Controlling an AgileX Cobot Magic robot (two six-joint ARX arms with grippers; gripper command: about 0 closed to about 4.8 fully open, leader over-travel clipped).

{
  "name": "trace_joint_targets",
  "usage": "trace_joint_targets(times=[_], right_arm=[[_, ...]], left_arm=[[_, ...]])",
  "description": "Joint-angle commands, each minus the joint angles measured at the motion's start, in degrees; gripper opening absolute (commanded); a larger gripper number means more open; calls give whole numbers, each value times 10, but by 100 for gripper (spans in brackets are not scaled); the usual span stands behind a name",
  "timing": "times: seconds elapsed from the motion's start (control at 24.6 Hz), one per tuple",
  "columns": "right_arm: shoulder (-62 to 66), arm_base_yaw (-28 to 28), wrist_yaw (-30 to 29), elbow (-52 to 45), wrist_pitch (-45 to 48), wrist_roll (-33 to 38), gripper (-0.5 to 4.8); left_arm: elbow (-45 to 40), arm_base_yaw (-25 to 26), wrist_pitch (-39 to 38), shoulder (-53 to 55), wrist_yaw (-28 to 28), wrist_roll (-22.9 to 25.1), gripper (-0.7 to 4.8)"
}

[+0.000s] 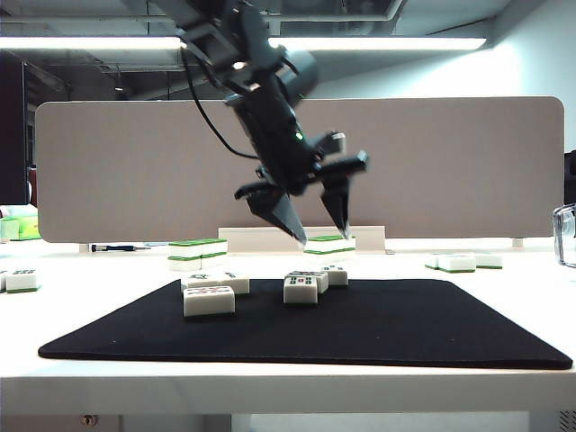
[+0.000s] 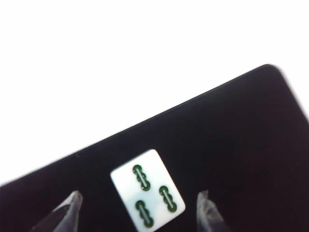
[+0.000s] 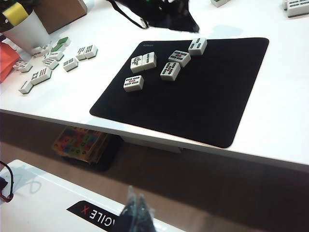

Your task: Align six mahjong tiles in a row on the table.

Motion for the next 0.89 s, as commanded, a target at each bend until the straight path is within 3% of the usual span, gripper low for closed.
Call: trace_joint_targets(times=[0.04, 0.37, 0.41, 0.53, 0.61, 0.89], right_arm=[[-7, 0, 1, 2, 5, -2, -1], [-7, 1, 1, 2, 5, -2, -1], [-7, 1, 1, 2, 5, -2, -1], [-7, 1, 1, 2, 5, -2, -1], [-7, 1, 1, 2, 5, -2, -1], [-7, 1, 1, 2, 5, -2, -1]], left_arm=[[0, -22, 19, 18, -62, -55, 309], [0, -34, 40, 42, -84, -89, 308], [0, -34, 39, 43, -92, -97, 299], [0, -34, 38, 43, -95, -96, 190], [0, -34, 36, 43, -94, -96, 157], [2, -32, 31, 31, -94, -96, 148]])
